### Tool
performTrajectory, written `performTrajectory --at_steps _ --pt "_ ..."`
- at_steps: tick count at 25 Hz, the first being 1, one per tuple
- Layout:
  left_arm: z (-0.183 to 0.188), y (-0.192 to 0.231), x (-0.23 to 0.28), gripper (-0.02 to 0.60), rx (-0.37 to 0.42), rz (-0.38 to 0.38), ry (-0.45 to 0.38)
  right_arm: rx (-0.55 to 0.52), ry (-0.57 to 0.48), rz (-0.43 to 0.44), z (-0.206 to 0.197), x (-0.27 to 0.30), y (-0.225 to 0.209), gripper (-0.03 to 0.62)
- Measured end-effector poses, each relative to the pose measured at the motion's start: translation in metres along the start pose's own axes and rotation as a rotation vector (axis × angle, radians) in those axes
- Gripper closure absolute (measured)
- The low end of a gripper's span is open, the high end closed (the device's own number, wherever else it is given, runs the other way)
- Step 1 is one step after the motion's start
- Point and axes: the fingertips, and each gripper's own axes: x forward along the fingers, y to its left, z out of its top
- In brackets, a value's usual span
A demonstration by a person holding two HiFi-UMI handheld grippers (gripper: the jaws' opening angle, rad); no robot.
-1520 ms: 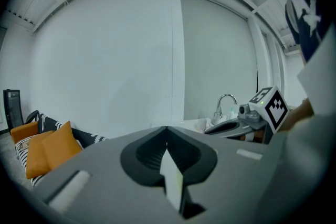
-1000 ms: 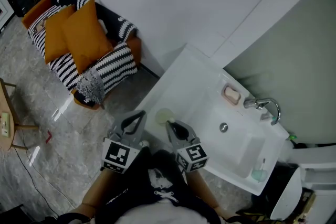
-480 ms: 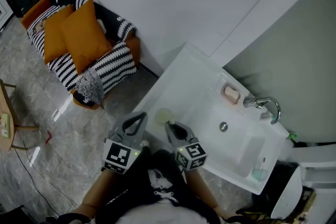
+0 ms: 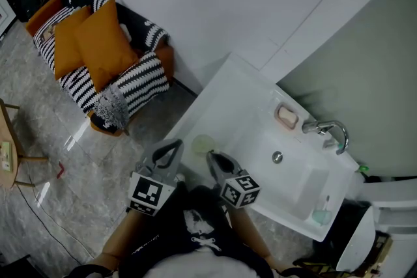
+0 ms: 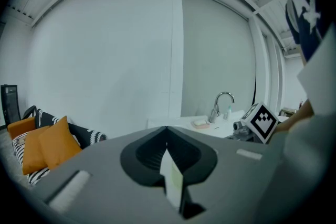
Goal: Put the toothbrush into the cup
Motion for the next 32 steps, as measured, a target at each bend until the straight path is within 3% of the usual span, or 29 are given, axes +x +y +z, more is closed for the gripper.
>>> performTrajectory --at_steps 10,17,32 --pt "-0.001 0.002 0.005 0.581 -0.006 -0.012 0.003 0.039 -0.006 -0.031 0.001 0.0 -0.008 0.553" --pt "0.001 0.003 0.009 0.581 -0.004 -0.025 -0.001 -0.111 0.063 -0.111 -0.004 0.002 -0.011 0.556" --pt "0.002 0.007 0.016 0.581 -0.007 -0.04 -0.007 -0.131 0.101 -0.165 -0.007 0.007 -0.023 0.514"
